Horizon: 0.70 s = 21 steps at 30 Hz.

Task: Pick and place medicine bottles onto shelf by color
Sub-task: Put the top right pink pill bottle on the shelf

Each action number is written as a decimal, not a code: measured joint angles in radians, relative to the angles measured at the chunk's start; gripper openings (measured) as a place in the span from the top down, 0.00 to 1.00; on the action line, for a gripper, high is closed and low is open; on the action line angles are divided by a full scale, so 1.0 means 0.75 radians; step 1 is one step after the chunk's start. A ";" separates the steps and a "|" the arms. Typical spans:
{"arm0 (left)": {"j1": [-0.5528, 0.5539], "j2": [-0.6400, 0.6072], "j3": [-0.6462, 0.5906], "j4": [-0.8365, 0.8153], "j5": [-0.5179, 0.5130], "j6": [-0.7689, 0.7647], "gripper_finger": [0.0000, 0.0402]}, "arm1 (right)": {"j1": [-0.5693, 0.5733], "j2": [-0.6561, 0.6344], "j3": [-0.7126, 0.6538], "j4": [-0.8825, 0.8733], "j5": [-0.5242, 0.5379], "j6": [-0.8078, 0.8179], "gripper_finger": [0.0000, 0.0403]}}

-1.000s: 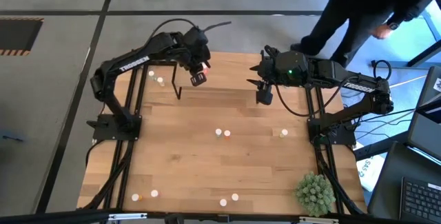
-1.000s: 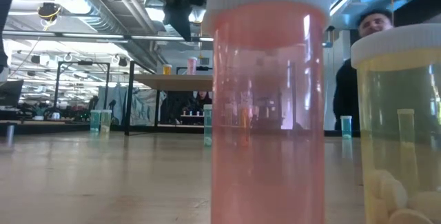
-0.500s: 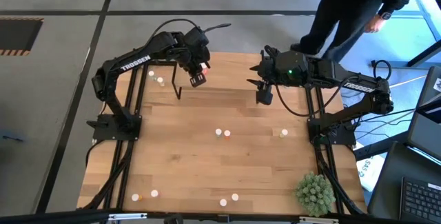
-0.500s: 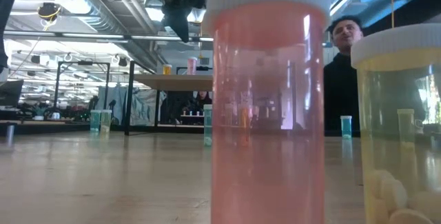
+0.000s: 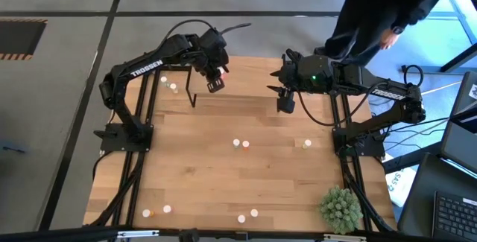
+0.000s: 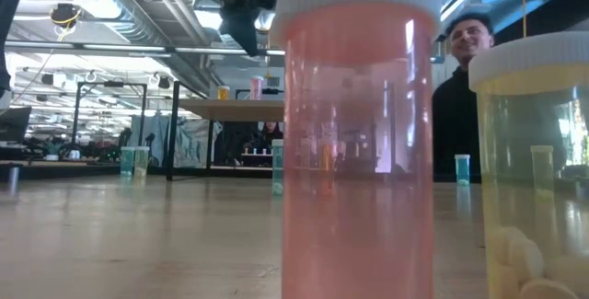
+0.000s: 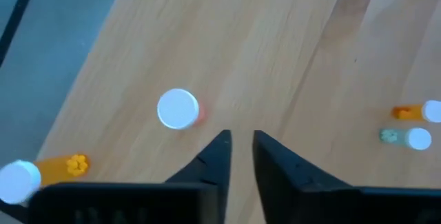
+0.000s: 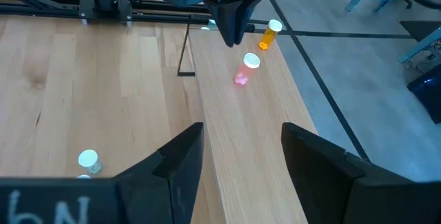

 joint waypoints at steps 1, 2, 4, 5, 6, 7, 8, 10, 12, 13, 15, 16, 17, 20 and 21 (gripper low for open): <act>0.004 0.000 0.000 0.002 0.004 0.009 0.82 | 0.000 0.000 0.000 0.000 0.000 0.000 0.51; 0.010 0.000 0.000 0.008 0.010 0.014 0.79 | 0.000 0.000 0.000 0.000 0.000 0.000 0.51; 0.025 0.000 0.000 0.029 0.020 0.020 0.71 | 0.000 0.000 0.000 -0.001 0.000 0.000 0.51; 0.033 0.000 0.000 0.041 0.021 0.034 0.67 | 0.000 0.000 0.000 0.000 0.000 0.000 0.51; 0.039 -0.001 0.000 0.050 0.020 0.064 0.64 | 0.000 0.000 0.000 0.000 0.000 0.000 0.51; 0.045 -0.001 0.000 0.056 0.021 0.104 0.60 | 0.000 0.000 0.000 0.000 0.000 0.000 0.51; 0.048 0.000 0.000 0.064 0.027 0.145 0.57 | 0.000 0.000 0.000 0.000 0.000 0.000 0.51; 0.060 -0.001 0.000 0.082 0.057 0.204 0.52 | 0.000 0.000 0.000 0.000 0.000 0.000 0.51; 0.074 -0.001 0.000 0.077 0.075 0.233 0.49 | 0.000 0.000 0.000 0.000 0.000 0.000 0.51; 0.083 -0.001 0.000 0.077 0.078 0.247 0.47 | 0.000 0.000 0.000 0.000 0.000 0.000 0.51; 0.098 0.008 0.001 0.081 0.079 0.261 0.47 | 0.000 0.000 0.000 0.000 0.000 0.000 0.51; 0.102 0.017 0.002 0.084 0.085 0.265 0.46 | 0.000 0.000 0.000 0.000 0.000 0.000 0.51; 0.109 0.027 0.001 0.082 0.094 0.266 0.46 | 0.000 0.000 0.000 0.000 0.000 0.000 0.51; 0.124 0.057 0.001 0.073 0.103 0.270 0.46 | 0.000 0.000 0.000 0.000 0.000 0.000 0.51; 0.129 0.068 0.001 0.079 0.103 0.283 0.46 | 0.000 0.000 0.000 -0.001 0.000 0.000 0.51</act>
